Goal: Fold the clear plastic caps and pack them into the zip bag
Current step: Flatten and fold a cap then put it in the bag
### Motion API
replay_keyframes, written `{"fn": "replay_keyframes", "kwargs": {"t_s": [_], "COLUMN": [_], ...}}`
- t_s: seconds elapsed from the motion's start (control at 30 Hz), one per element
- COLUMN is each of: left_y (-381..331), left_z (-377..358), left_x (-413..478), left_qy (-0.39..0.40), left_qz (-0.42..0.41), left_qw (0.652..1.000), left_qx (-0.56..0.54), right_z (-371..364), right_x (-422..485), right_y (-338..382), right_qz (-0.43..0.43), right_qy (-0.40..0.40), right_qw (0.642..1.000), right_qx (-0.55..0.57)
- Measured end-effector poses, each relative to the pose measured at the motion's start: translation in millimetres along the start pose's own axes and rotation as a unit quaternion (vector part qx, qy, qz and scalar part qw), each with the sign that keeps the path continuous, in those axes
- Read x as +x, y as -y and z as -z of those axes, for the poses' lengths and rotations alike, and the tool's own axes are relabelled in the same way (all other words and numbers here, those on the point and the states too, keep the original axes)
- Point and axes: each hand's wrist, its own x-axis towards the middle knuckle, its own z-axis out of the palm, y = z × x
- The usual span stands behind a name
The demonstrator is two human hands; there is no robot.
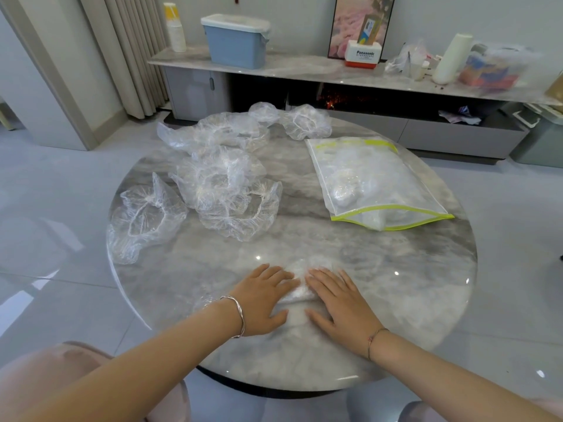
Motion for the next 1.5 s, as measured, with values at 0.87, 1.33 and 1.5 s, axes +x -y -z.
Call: {"fn": "replay_keyframes", "kwargs": {"t_s": [0.87, 1.33, 1.5], "left_y": [-20, -18, -19], "left_z": [6, 24, 42], "left_x": [29, 56, 60], "left_qy": [-0.113, -0.141, -0.125], "left_qz": [0.182, 0.217, 0.169], "left_qw": [0.956, 0.844, 0.787], "left_qx": [-0.2, -0.469, -0.58], "right_z": [6, 40, 64], "right_x": [14, 33, 36], "right_y": [-12, -22, -21], "right_qz": [-0.212, -0.205, -0.283], "right_qy": [-0.065, -0.021, -0.052], "right_qw": [0.956, 0.9, 0.789], "right_qx": [0.194, 0.384, 0.543]}}
